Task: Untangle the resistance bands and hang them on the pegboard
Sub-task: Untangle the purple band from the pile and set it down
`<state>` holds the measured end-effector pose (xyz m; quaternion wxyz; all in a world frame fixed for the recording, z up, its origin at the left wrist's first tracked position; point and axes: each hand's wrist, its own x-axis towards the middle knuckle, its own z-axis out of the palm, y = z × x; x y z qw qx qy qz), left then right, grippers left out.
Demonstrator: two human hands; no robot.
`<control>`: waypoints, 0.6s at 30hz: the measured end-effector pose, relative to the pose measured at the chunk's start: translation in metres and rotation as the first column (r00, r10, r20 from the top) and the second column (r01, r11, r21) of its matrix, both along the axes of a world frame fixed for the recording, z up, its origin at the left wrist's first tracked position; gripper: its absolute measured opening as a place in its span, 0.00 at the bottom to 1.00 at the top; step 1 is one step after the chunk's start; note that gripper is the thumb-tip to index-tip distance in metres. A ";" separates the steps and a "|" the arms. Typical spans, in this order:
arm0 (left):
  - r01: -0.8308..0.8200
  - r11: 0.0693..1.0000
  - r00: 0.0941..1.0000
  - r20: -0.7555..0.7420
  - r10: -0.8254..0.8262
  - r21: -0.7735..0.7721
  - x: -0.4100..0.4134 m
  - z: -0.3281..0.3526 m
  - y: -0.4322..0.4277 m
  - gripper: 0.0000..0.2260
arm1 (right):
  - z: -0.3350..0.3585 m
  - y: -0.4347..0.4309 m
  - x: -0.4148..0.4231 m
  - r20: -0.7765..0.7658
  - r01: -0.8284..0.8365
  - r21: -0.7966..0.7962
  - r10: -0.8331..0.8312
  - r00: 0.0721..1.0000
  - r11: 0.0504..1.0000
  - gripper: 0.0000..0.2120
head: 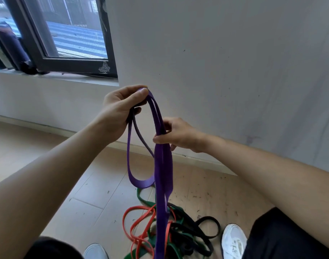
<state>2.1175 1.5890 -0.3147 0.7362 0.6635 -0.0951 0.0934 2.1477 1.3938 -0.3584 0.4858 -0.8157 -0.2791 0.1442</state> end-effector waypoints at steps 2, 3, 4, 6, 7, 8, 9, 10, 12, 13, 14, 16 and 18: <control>-0.012 1.000 1.000 -0.006 0.012 -0.003 0.000 0.000 0.001 0.15 | -0.002 -0.002 0.004 0.045 0.044 -0.069 -0.041 0.998 0.997 0.09; -0.017 1.000 1.000 -0.005 0.017 -0.003 0.001 0.000 0.001 0.14 | -0.002 -0.004 0.007 0.059 0.060 -0.095 -0.055 0.997 0.994 0.09; -0.022 1.000 1.000 -0.002 0.022 -0.005 0.002 0.000 0.003 0.14 | -0.001 -0.007 0.010 0.067 0.070 -0.107 -0.063 0.996 0.992 0.09; -0.022 1.000 1.000 0.002 0.022 -0.010 0.004 0.000 0.010 0.14 | 0.006 -0.019 0.016 0.061 0.075 -0.064 -0.071 0.996 0.995 0.09; -0.016 1.000 1.000 0.000 0.016 0.000 0.004 -0.001 0.015 0.15 | 0.012 -0.027 0.018 0.048 0.080 -0.015 -0.079 0.996 0.997 0.10; -0.010 1.000 1.000 -0.007 0.010 0.028 0.006 -0.003 0.023 0.16 | 0.017 -0.035 0.020 0.034 0.095 0.041 -0.096 0.995 0.995 0.11; -0.002 0.997 1.000 -0.025 0.004 0.073 0.007 -0.005 0.031 0.17 | 0.023 -0.042 0.021 0.025 0.116 0.097 -0.119 0.993 0.988 0.12; 0.008 0.992 0.999 -0.053 -0.001 0.128 0.009 -0.010 0.038 0.19 | 0.028 -0.048 0.022 0.021 0.138 0.149 -0.143 0.990 0.979 0.12; 0.061 0.964 0.990 -0.136 -0.026 0.260 0.011 -0.020 0.047 0.22 | 0.037 -0.056 0.022 0.038 0.169 0.240 -0.183 0.982 0.956 0.12; 0.115 0.937 0.982 -0.179 -0.058 0.330 0.011 -0.024 0.047 0.23 | 0.040 -0.058 0.021 0.054 0.179 0.281 -0.202 0.978 0.943 0.11; 0.174 0.904 0.972 -0.214 -0.094 0.392 0.010 -0.028 0.045 0.25 | 0.044 -0.058 0.020 0.069 0.184 0.320 -0.217 0.974 0.929 0.10; 0.253 0.845 0.958 -0.241 -0.153 0.471 0.007 -0.032 0.033 0.25 | 0.050 -0.054 0.017 0.103 0.179 0.373 -0.232 0.967 0.911 0.09; 0.266 0.835 0.959 -0.219 -0.179 0.482 0.005 -0.030 0.017 0.23 | 0.052 -0.048 0.013 0.160 0.154 0.375 -0.228 0.960 0.914 0.10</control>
